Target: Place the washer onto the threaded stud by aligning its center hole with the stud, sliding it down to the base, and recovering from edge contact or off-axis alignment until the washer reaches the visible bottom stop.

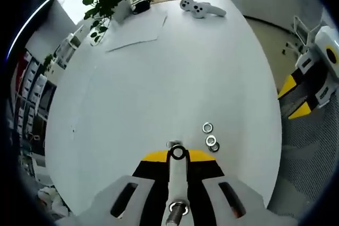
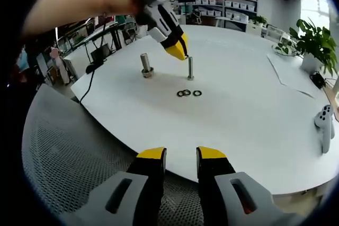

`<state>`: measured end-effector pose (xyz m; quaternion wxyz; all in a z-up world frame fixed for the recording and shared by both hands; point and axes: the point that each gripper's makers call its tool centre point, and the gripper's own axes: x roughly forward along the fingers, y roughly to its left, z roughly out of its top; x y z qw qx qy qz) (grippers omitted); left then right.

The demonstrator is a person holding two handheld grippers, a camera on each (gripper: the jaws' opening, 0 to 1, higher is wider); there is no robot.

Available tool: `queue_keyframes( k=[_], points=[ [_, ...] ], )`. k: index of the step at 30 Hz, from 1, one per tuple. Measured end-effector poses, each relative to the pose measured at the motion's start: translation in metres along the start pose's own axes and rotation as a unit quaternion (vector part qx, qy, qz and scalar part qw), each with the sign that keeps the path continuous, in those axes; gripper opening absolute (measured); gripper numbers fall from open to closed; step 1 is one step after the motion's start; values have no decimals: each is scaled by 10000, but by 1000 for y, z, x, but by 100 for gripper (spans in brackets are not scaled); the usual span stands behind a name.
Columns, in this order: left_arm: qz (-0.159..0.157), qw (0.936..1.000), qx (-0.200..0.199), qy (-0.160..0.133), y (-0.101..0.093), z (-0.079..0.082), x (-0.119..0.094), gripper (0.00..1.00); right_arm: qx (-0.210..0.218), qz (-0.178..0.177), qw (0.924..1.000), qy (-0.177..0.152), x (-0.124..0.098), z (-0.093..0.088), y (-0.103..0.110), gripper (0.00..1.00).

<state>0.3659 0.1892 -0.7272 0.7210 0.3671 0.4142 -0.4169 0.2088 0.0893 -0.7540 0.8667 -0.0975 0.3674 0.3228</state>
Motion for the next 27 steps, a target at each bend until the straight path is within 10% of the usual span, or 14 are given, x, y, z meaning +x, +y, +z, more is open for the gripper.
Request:
queue_keyframes(
  k=[27],
  points=[
    [-148,9994,45,324,6,-4,25,9,-5,27,10000,-84,0,3,1,25]
  ],
)
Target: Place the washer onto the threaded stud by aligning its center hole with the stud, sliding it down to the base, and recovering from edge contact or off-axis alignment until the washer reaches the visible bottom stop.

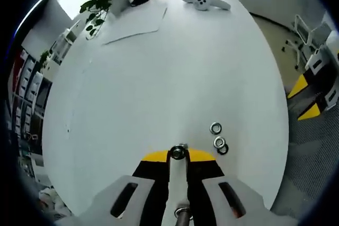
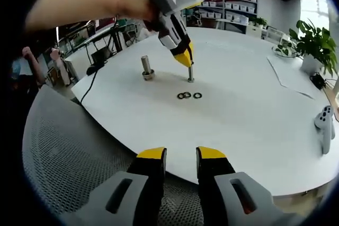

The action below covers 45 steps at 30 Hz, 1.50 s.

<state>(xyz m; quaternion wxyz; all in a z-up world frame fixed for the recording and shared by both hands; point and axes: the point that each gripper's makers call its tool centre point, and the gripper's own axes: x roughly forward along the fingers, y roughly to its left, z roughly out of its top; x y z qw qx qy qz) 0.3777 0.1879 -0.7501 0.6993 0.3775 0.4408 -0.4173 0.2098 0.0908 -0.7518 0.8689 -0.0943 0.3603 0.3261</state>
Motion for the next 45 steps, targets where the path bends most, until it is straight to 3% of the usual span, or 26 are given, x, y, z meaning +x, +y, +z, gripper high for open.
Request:
queue_keyframes(
  k=[22,35,40,45],
  points=[
    [-269,9992,-168,225,-6,-12,34,9,-1,19,10000,-60,0,2,1,24],
    [-257,9993,-164,203,-6,-15,36,10,14,5,9999,-117,0,3,0,24],
    [-361,9983,-451,116,-10,-17,34,19,28,-11,9999,-121,0,3,0,24],
    [-300,9986,-423,108,-11,-23,25,20,42,-30,9999,-106,0,3,-1,24]
  ],
)
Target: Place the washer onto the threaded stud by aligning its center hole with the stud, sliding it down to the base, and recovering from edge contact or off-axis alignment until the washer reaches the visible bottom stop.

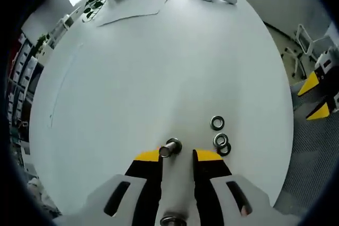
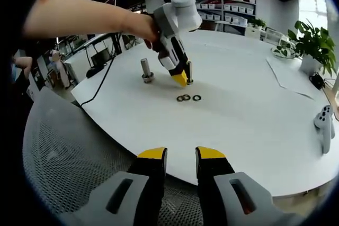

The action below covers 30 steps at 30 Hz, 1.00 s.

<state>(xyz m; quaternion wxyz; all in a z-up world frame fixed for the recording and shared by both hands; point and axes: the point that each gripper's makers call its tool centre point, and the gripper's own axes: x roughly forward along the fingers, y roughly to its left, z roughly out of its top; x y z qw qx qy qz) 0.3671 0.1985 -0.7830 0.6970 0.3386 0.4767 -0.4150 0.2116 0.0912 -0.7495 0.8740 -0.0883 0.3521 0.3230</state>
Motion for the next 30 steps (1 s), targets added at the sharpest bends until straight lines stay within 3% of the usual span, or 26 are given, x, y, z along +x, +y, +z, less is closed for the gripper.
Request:
queue_keyframes(
  k=[7,11,15,18,30],
  points=[
    [56,9990,-313,-301,-2,-3,-19,21,16,-17,10000,31,0,-1,0,24],
    [96,9941,-792,-739,-9,-2,-35,21,22,-21,10000,68,0,-2,0,24],
    [292,9924,-842,-848,-15,-10,-48,20,26,-16,9999,100,0,-3,0,24],
    [168,9849,-1290,-1139,-25,-8,-55,19,32,-24,9999,106,0,-4,-1,24],
    [132,9784,-1556,-1357,-54,-22,-56,20,36,-17,9999,124,-1,-5,0,24]
  ],
)
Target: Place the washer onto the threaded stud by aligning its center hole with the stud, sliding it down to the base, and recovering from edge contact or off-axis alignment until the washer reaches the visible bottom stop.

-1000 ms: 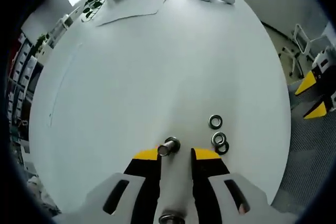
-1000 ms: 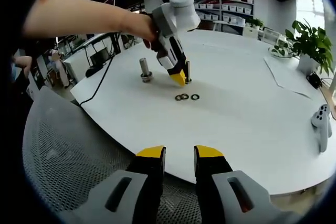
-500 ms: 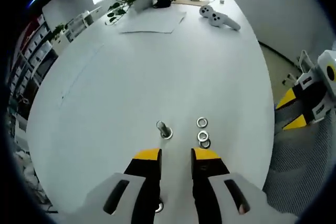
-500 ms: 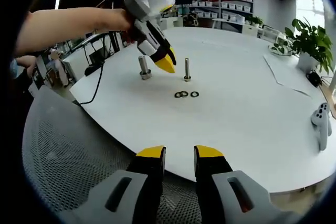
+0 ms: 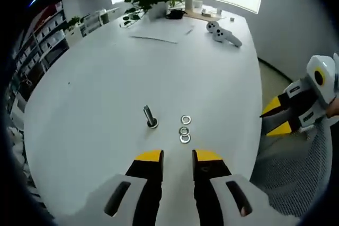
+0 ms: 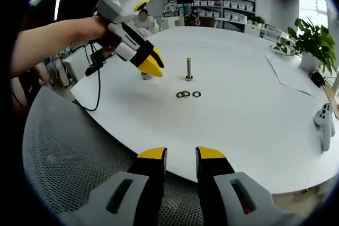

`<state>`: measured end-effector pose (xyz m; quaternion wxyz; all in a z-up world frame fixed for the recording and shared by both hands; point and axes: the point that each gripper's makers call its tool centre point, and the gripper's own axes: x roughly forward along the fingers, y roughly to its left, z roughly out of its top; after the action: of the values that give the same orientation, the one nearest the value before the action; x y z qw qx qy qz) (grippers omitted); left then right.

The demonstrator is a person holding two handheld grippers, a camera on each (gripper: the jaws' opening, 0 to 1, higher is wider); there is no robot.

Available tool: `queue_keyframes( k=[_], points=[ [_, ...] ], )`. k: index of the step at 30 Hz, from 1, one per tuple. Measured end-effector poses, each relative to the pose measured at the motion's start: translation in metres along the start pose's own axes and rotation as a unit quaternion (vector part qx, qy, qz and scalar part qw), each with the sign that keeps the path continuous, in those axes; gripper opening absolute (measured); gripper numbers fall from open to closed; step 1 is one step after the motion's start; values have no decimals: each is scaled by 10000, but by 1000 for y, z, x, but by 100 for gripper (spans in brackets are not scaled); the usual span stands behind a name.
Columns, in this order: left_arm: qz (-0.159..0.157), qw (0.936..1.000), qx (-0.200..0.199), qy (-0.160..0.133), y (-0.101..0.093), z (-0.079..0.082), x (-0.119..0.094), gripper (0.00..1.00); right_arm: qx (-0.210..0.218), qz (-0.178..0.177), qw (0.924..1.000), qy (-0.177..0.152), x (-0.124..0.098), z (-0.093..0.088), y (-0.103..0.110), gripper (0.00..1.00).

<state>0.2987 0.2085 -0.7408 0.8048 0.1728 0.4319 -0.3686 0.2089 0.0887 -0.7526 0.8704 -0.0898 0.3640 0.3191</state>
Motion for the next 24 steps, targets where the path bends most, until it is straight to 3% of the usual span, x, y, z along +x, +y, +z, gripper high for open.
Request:
queue_keyframes(
  k=[5,10,24],
  points=[
    [-32,9997,-206,-148,-7,-7,3,25,4,-3,10000,-11,0,0,-1,24],
    [-93,9997,-215,-37,-13,-13,10,25,11,-13,10000,-36,0,1,-1,24],
    [-257,9995,-138,88,-18,-10,23,24,0,9,10000,-16,1,1,0,24]
  ],
)
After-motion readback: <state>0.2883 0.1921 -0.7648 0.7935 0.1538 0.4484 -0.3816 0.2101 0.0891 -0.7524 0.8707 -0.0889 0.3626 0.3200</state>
